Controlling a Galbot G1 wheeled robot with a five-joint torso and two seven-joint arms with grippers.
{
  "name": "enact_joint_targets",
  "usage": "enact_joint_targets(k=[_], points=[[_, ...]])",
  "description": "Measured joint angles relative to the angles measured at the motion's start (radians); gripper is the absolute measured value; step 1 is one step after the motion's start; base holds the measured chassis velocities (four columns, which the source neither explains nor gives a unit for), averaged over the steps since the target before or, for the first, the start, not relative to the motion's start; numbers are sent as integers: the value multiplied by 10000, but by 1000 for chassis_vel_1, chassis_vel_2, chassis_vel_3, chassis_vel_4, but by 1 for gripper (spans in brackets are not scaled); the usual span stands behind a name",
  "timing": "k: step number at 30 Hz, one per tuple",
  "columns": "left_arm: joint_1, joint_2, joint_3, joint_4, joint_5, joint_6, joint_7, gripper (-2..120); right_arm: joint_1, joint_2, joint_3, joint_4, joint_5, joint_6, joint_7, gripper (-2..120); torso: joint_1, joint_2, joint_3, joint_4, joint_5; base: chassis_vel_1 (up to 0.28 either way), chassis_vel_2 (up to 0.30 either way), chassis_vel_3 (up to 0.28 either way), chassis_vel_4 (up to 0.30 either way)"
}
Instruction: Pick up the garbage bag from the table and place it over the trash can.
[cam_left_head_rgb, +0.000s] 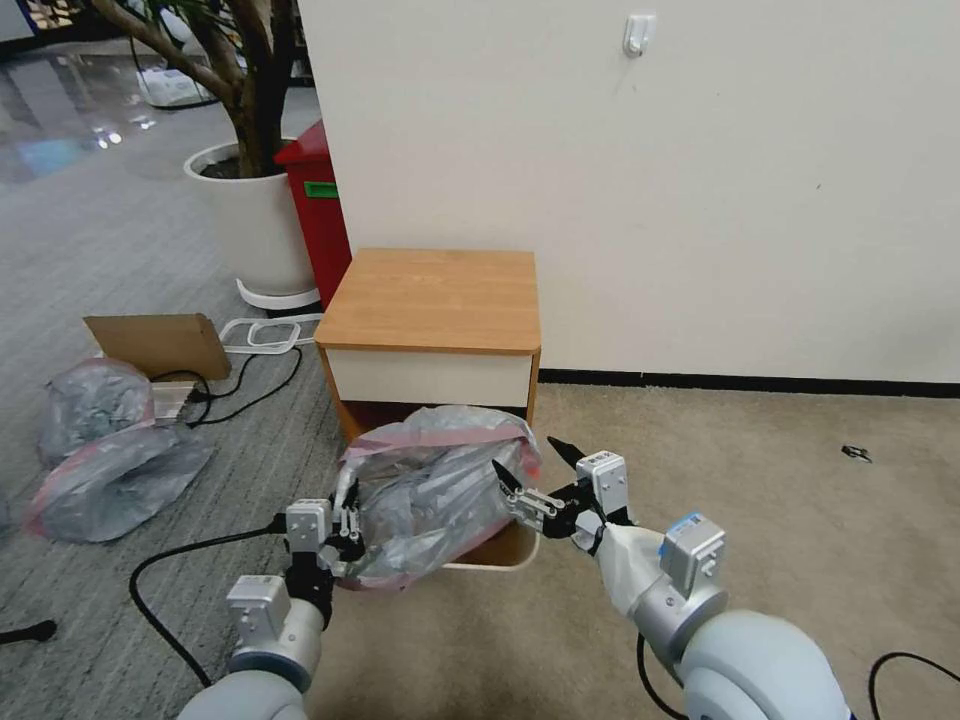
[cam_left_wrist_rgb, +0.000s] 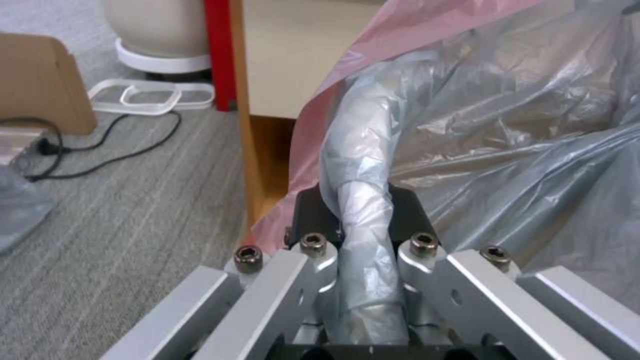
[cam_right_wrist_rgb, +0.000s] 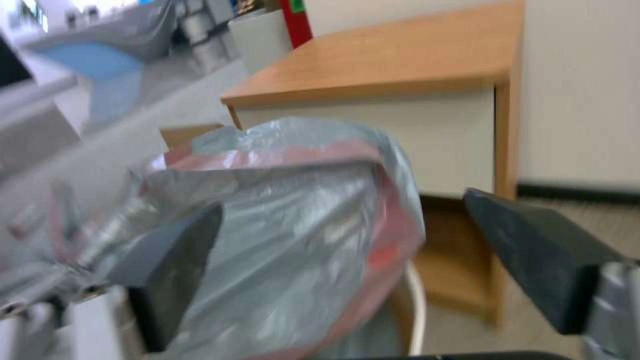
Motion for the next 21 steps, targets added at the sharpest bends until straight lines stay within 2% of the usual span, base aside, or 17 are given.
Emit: enact_joint_targets(k=[4, 5, 8, 9, 11, 12, 15, 17, 21], points=[[-147, -38, -228, 26, -650, -281, -267, 7, -819, 584, -21, 475, 2172, 26, 1199, 100, 0, 0, 0, -2, 0, 0, 0, 0, 0], [-147, -38, -228, 26, -650, -281, -267, 7, -819, 584, -21, 475, 2172, 26, 1199, 100, 0, 0, 0, -2, 0, 0, 0, 0, 0], [-282, -38, -269, 58, -1122, -354, -485, 7, -1217, 954, -147, 539, 4454, 43, 1837, 100, 0, 0, 0, -2, -1, 0, 0, 0, 0], [-282, -38, -269, 58, -1122, -354, -485, 7, -1217, 954, -147, 539, 4454, 43, 1837, 100, 0, 0, 0, -2, -1, 0, 0, 0, 0], [-375, -8, -265, 80, -1359, -381, -534, 7, -1156, 1074, -194, 540, 6028, 37, 2086, 100, 0, 0, 0, -2, 1, 0, 0, 0, 0], [-375, -8, -265, 80, -1359, -381, -534, 7, -1156, 1074, -194, 540, 6028, 37, 2086, 100, 0, 0, 0, -2, 1, 0, 0, 0, 0], [-488, 57, -237, 102, -1649, -385, -540, 7, -669, 1139, -61, 540, 7641, 38, 2261, 100, 0, 0, 0, -1, 1, 0, 0, 0, 0], [-541, 127, -237, 109, -1780, -413, -541, 7, -407, 1292, 59, 538, 8390, 49, 2339, 100, 0, 0, 1, -1, 1, 0, 0, 0, 0], [-541, 248, -239, 105, -1853, -420, -540, 7, -290, 1500, 90, 306, 8465, 75, 2347, 100, 0, 0, 1, -1, 0, 0, 0, 0, 0]])
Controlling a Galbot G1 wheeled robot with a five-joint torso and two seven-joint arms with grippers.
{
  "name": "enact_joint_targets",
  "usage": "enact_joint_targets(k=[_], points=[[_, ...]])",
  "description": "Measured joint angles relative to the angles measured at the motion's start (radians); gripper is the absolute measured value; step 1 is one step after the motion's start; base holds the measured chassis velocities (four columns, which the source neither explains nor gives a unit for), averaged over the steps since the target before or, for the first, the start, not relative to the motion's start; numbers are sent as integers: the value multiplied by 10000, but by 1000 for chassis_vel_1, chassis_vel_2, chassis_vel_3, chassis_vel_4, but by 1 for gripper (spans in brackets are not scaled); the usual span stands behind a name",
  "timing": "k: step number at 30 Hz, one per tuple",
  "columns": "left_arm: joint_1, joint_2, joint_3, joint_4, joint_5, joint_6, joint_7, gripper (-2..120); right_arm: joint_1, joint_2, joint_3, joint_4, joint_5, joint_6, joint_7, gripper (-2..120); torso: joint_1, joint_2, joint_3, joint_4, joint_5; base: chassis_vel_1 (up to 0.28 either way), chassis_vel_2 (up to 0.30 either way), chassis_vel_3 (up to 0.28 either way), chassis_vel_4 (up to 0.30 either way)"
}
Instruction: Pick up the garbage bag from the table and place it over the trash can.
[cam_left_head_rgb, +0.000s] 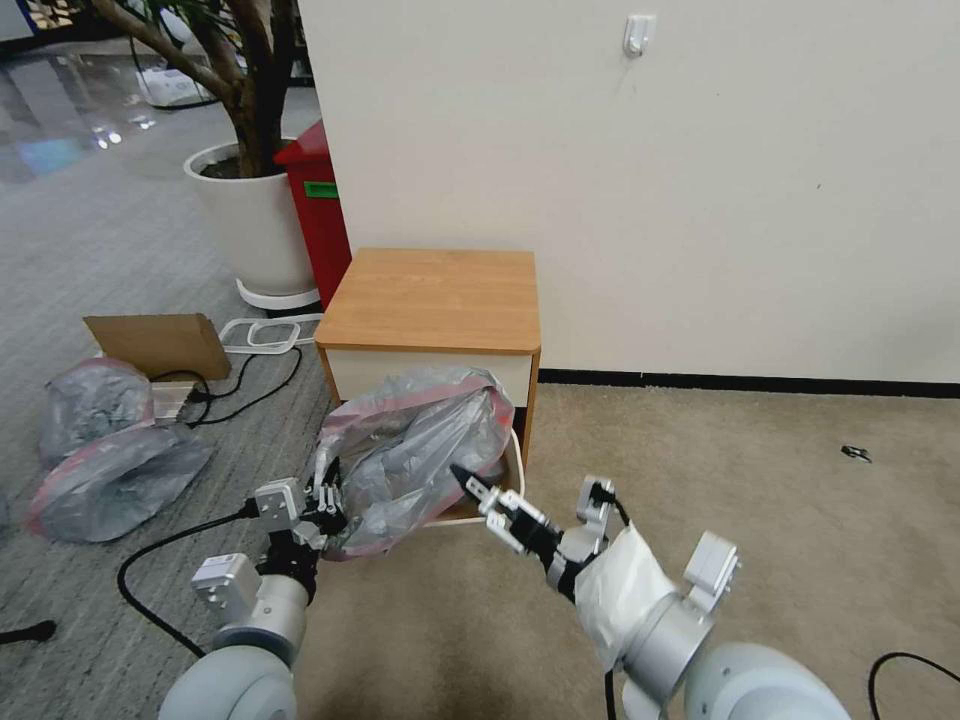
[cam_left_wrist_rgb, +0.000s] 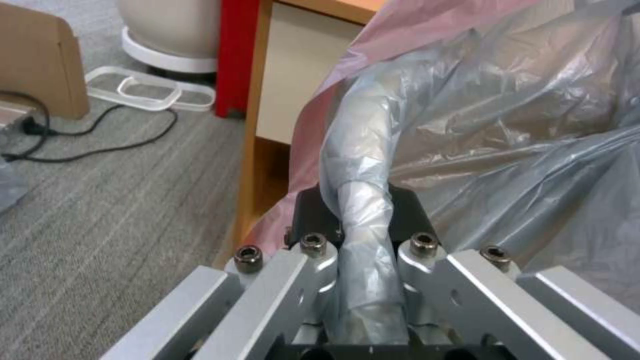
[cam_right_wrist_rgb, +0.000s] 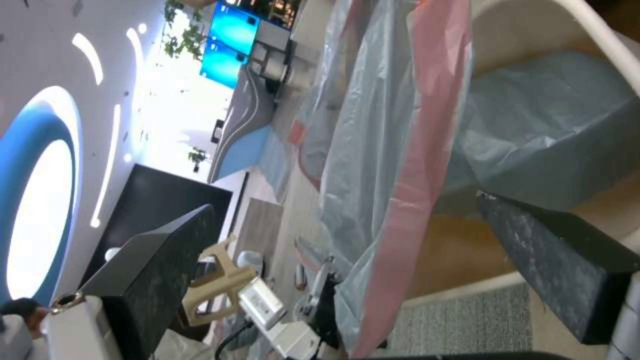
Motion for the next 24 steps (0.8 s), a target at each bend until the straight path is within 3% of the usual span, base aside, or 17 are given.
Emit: enact_joint_targets(k=[13, 19, 24], points=[[-40, 47, 170, -136, 26, 6, 37, 7, 341, 162, -329, -525, -534, 232, 343, 96, 0, 0, 0, 0, 0, 0, 0, 0, 0], [-67, 49, 290, -180, 65, 12, 71, 7, 415, 168, -334, -636, -558, 338, 354, 80, 0, 0, 0, 0, 0, 0, 0, 0, 0], [-62, 23, 328, -212, 77, 22, 82, 7, 439, 179, -332, -738, -589, 392, 349, 59, 0, 0, 0, 0, 1, 0, 0, 0, 0]])
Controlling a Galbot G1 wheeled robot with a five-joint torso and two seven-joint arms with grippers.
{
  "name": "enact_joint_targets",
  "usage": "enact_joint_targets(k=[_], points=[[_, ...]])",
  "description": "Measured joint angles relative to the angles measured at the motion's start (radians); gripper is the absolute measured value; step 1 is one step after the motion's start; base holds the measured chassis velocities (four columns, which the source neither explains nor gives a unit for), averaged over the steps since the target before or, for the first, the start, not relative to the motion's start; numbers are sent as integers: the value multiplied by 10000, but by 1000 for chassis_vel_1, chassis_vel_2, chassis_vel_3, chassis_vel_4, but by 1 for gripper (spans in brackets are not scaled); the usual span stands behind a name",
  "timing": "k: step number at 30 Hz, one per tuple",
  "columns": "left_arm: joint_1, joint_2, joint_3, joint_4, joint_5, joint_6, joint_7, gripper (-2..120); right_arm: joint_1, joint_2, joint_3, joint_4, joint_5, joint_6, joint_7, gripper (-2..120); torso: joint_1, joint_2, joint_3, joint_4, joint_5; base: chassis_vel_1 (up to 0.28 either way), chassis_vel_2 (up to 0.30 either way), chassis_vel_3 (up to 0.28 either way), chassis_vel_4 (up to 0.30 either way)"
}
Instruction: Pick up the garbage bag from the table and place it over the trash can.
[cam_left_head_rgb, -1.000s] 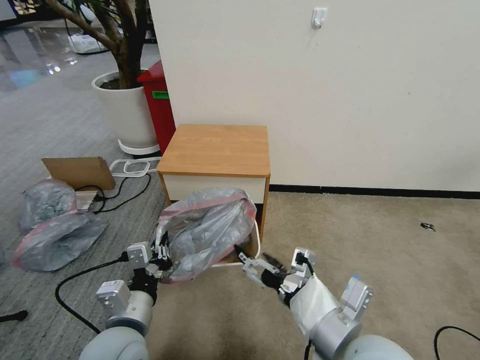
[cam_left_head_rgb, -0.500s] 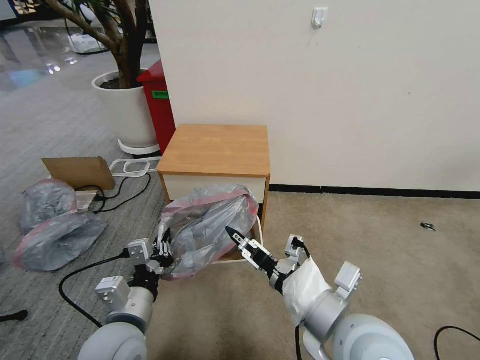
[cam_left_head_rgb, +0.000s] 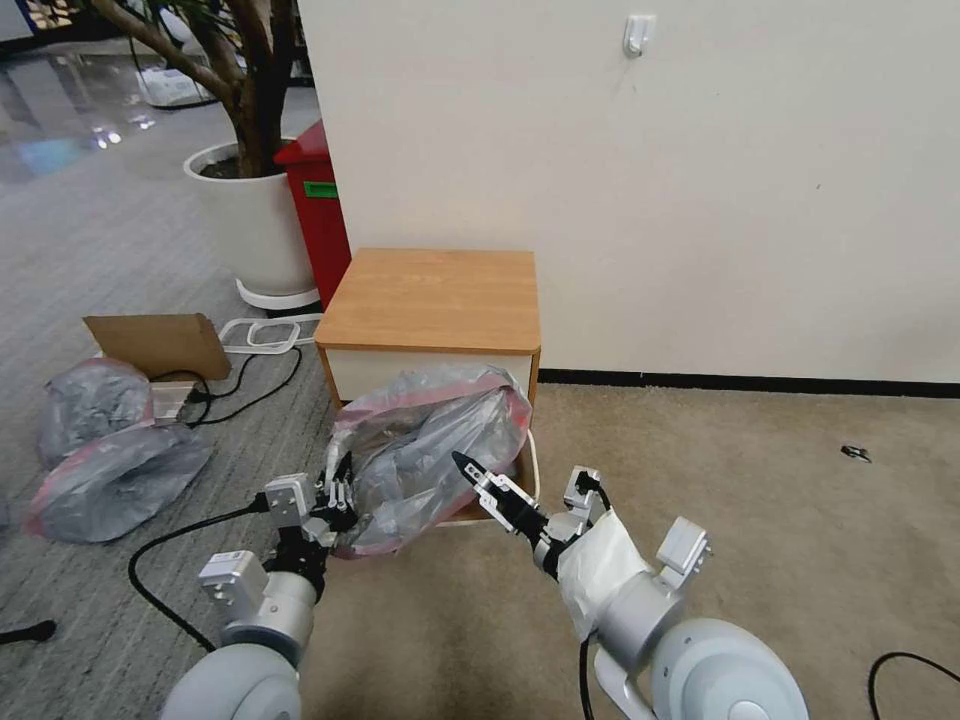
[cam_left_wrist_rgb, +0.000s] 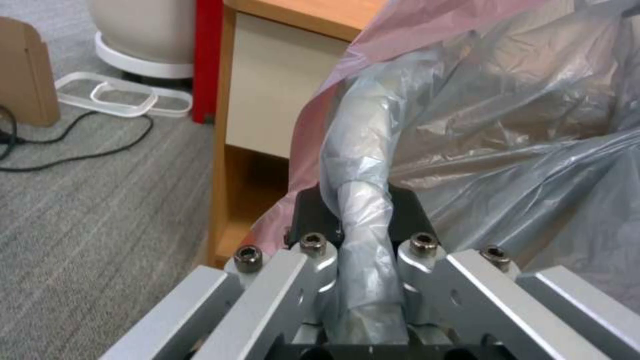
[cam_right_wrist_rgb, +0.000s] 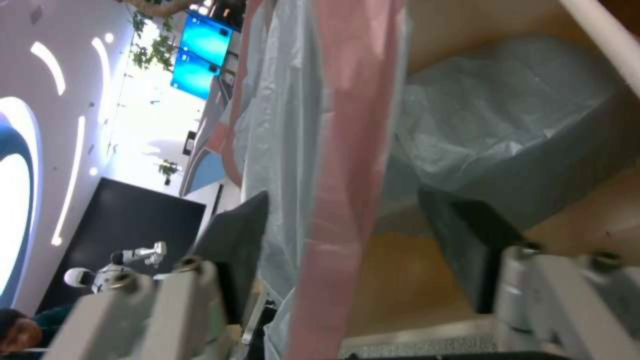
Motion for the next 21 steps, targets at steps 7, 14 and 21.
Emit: enact_joint_targets(k=[7, 14, 21], points=[[19, -29, -20, -7, 1, 23, 2, 7, 6, 27, -122, -44, -89, 33, -48, 36, 0, 0, 0, 0, 0, 0, 0, 0, 0], [102, -73, -77, -35, -18, 59, -3, 7, -74, 9, -167, -2, -251, -85, -438, 7, 0, 0, -1, 0, 0, 0, 0, 0, 0], [81, -86, -105, -34, -74, 94, -64, 7, -200, -72, -160, 98, -289, -133, -602, 0, 0, 0, -1, 0, 0, 0, 0, 0, 0]])
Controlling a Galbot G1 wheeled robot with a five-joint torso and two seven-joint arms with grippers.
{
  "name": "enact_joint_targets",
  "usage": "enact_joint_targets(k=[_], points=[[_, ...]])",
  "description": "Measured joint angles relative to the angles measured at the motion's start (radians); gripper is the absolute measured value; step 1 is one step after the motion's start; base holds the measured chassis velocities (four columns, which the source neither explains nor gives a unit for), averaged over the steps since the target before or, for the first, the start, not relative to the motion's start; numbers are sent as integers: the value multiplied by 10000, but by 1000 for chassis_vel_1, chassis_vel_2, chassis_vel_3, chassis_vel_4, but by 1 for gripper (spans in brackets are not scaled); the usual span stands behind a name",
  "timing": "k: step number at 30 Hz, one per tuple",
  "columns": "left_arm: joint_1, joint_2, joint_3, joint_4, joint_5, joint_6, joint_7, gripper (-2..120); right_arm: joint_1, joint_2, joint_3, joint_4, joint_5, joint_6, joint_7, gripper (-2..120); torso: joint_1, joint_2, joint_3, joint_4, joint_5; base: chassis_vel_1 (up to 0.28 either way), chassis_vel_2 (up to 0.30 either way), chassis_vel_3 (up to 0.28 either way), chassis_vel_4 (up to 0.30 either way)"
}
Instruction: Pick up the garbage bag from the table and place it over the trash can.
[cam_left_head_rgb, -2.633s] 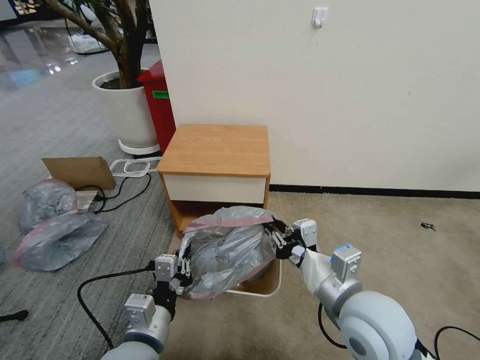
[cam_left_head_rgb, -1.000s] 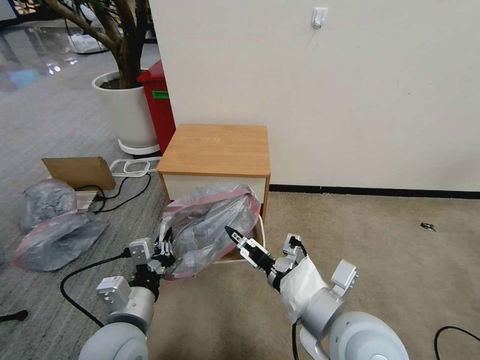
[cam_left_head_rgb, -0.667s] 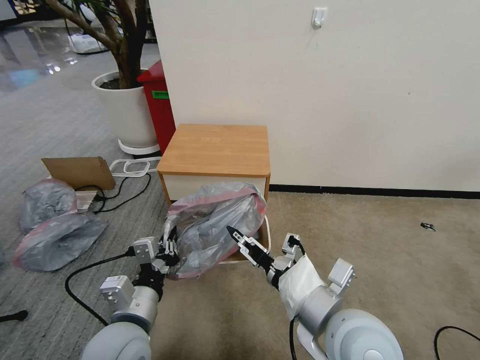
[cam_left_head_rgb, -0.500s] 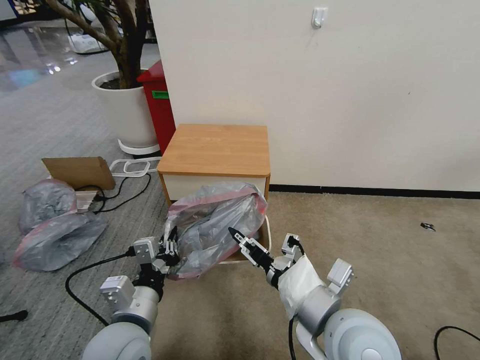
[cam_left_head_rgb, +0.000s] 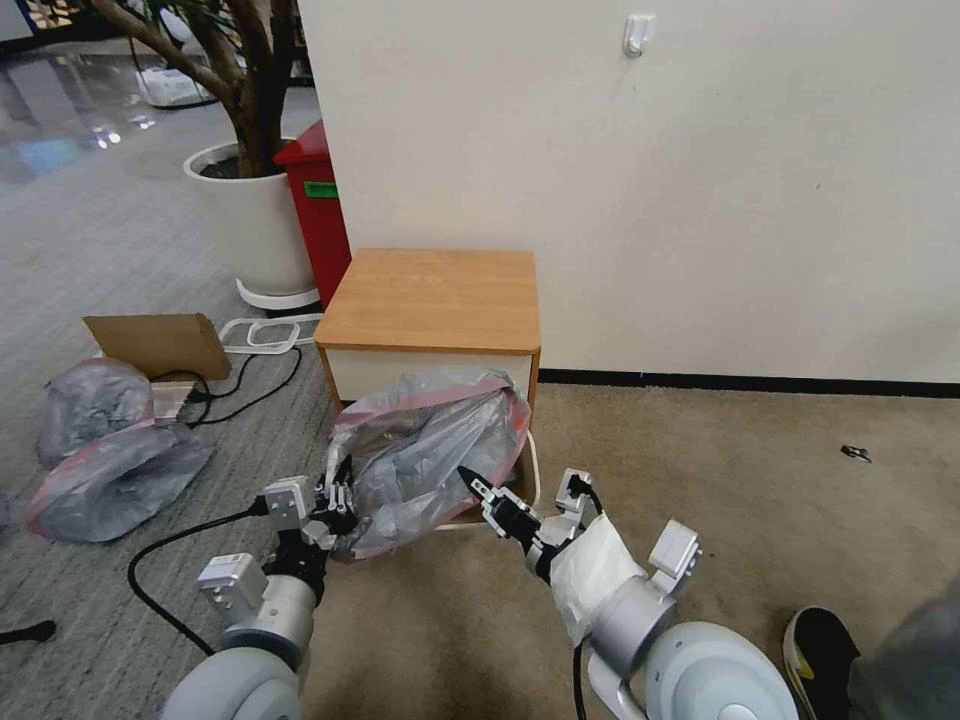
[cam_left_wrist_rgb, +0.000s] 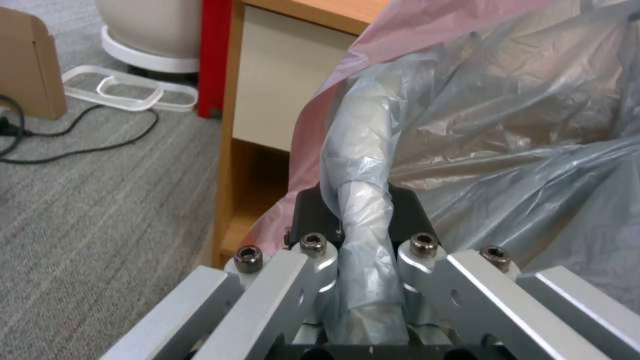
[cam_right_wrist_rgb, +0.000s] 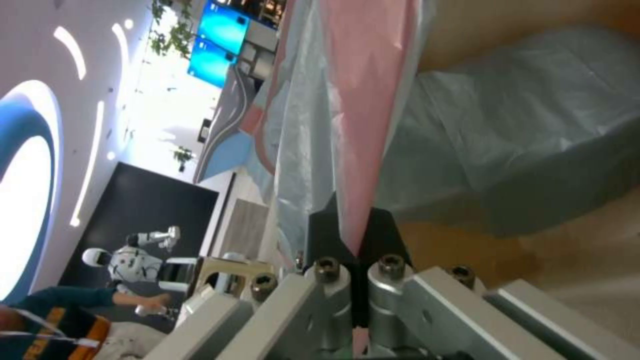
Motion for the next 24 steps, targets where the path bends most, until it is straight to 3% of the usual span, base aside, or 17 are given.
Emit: enact_joint_targets(k=[13, 24], points=[[-363, 115, -707, 72, -1818, 508, -828, 7, -847, -529, 685, 449, 57, -615, 239, 0, 0, 0, 0, 0, 0, 0, 0, 0, 0], [-439, 151, -740, -6, -2180, 639, -939, 7, -819, -483, 931, 333, 23, -993, 374, 0, 0, 0, 0, 0, 0, 0, 0, 0, 0]])
